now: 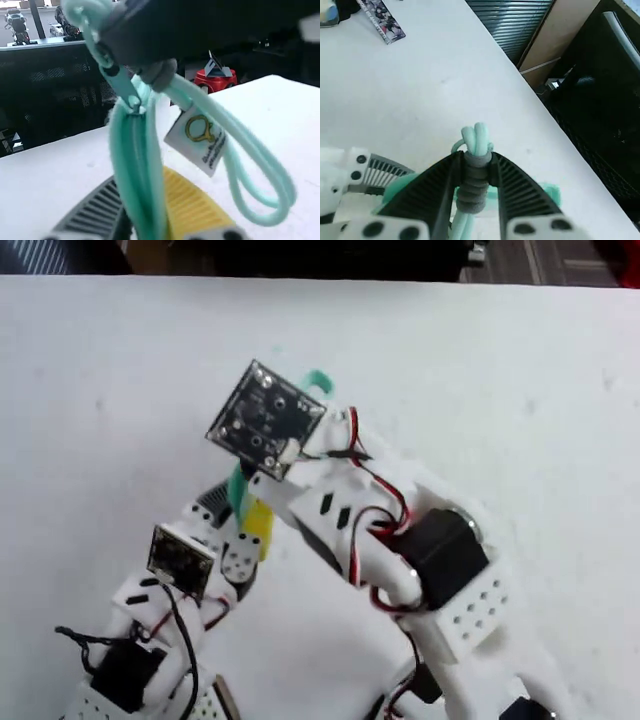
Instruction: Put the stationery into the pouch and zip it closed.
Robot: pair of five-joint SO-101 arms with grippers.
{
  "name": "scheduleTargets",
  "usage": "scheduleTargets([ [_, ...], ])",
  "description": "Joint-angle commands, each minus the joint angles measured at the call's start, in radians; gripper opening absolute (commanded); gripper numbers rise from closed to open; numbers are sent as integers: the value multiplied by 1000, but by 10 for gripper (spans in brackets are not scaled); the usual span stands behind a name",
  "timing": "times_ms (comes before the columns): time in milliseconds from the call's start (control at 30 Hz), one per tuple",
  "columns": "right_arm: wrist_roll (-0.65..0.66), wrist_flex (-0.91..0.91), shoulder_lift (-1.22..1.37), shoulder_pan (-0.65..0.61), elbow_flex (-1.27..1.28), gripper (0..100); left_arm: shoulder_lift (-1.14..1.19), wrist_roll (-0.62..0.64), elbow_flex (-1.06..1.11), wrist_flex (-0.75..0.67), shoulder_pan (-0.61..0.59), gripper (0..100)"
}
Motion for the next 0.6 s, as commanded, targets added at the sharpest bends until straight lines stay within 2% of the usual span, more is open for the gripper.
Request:
scheduleTargets([
  [0, 6, -61, 13, 81, -12, 18, 5, -14, -58, 87, 18, 21],
  [167, 6, -54, 16, 206, -8, 18, 5, -8, -60, 92, -45, 21],
  [567, 5, -140, 111, 366, -6, 17, 5, -8, -60, 98, -45, 21],
])
